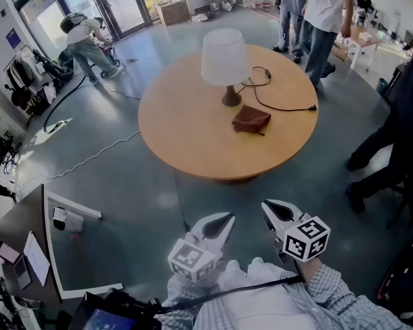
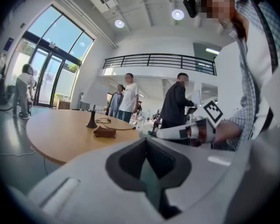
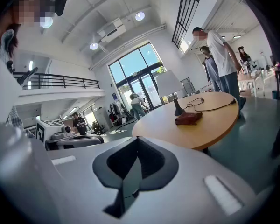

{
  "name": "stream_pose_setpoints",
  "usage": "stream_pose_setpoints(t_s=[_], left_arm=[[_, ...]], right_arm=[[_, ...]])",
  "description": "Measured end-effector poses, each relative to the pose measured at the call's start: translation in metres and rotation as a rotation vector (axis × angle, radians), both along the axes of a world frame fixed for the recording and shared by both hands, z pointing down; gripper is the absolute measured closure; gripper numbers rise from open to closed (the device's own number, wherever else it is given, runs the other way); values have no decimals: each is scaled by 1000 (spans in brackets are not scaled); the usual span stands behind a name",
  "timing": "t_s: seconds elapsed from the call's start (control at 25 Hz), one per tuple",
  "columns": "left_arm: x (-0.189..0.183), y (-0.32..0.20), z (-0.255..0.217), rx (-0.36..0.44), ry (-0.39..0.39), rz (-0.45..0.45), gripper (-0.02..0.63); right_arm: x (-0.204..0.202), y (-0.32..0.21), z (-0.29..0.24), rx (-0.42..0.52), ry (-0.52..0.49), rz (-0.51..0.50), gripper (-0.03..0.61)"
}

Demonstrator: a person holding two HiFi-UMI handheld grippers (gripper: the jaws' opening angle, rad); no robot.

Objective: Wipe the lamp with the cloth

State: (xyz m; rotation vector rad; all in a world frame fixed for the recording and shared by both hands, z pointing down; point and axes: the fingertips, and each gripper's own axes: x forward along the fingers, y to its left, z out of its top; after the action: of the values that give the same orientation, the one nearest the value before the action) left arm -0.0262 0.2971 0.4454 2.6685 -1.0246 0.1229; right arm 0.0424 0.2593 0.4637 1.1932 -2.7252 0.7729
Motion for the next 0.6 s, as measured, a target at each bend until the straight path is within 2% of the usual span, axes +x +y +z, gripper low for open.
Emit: stream_pose_setpoints(t_s=[0.6], left_arm=[[-4,-7,9,14,-11,-18,609]], right_arm=[[6,-2,4,-18,-7,12,575]])
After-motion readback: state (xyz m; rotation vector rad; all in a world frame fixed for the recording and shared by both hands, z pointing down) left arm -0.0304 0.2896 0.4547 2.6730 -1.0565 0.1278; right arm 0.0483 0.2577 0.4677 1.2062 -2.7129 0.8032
